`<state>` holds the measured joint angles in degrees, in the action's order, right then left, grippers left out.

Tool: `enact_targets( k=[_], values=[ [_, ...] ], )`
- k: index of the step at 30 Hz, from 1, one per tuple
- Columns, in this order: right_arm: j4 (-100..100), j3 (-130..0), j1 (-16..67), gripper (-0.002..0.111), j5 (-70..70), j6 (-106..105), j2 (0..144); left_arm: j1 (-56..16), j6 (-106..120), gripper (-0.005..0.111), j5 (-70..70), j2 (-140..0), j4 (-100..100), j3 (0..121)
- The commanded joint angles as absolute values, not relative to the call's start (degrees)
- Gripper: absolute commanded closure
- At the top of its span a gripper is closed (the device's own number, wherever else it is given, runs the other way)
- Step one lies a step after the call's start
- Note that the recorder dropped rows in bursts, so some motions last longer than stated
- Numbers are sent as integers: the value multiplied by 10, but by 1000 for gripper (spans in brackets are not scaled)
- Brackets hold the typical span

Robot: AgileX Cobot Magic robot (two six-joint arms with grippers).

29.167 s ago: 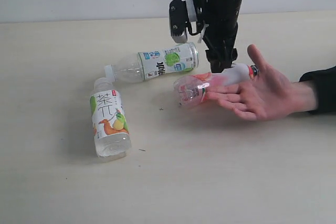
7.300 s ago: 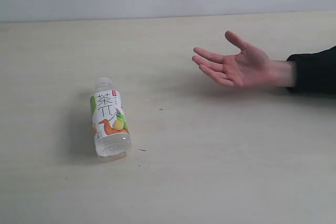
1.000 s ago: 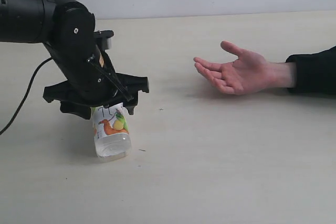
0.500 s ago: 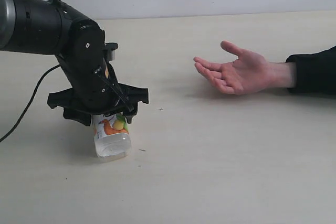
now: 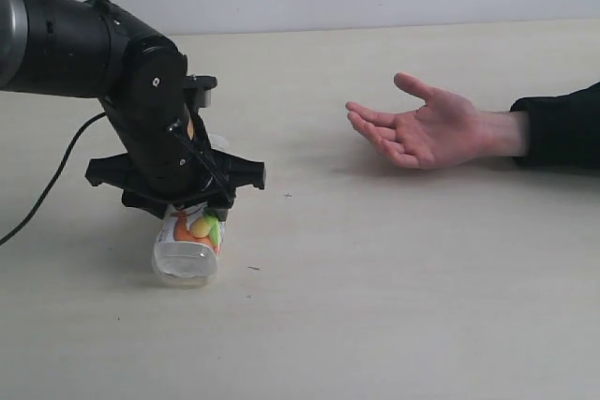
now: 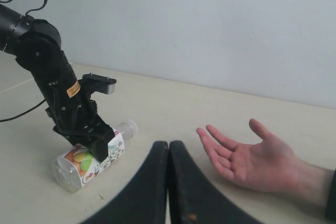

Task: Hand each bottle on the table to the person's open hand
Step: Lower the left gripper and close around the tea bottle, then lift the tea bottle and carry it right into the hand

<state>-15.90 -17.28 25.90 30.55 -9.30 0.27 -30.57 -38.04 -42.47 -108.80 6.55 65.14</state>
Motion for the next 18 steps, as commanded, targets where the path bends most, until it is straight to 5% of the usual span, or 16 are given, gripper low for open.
enact_targets(
  k=[1, 18],
  values=[
    [-161, -170, 261, 108, 298, -94, 0, -309, -378, 106, -426, -1066, 66, 669],
    [-161, -170, 261, 108, 298, -94, 0, -437, -444, 107, -339, -1072, 26, 841]
  ],
)
